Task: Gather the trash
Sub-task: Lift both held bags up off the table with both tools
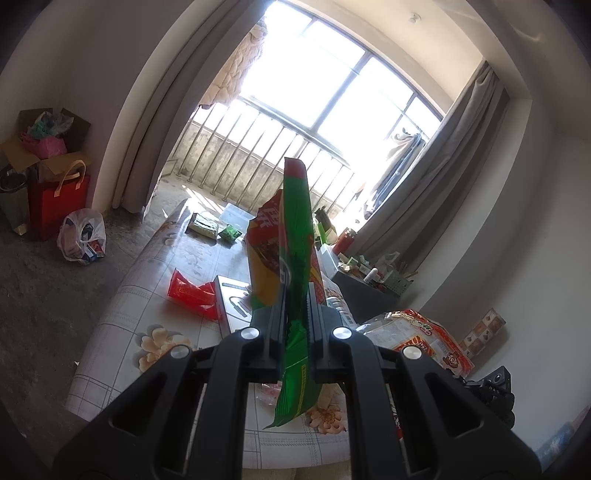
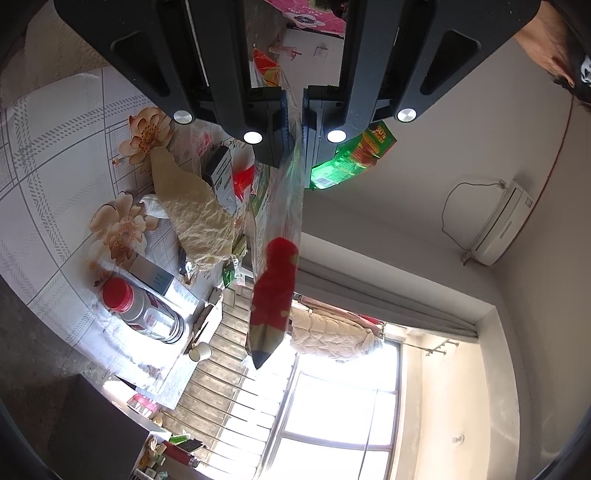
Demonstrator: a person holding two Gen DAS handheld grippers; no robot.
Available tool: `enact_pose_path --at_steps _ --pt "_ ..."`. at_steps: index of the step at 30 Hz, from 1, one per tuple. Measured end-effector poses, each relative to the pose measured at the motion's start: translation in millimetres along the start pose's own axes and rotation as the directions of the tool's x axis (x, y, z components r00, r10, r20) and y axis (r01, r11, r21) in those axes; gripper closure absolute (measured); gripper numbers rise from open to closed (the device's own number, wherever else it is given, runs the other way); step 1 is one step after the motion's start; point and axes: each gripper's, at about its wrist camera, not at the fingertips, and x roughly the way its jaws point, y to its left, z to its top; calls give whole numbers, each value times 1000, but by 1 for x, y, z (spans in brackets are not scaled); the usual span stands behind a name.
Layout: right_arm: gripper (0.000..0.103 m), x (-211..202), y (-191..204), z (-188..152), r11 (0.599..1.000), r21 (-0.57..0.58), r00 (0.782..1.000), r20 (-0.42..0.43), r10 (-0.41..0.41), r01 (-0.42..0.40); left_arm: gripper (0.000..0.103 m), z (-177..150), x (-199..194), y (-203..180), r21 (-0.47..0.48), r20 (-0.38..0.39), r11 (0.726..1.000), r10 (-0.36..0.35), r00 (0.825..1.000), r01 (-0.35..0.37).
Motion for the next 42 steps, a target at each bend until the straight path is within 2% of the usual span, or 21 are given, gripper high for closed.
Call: enact_pose_path --at_steps 15,42 --pt "97 -27 -4 4 1000 11 999 50 -20 20 95 -10 21 -6 19 -35 1000 -5 999 6" --pt "97 -17 -11 4 999 35 999 30 -13 12 95 -13 27 -3 14 -42 1000 2 999 -1"
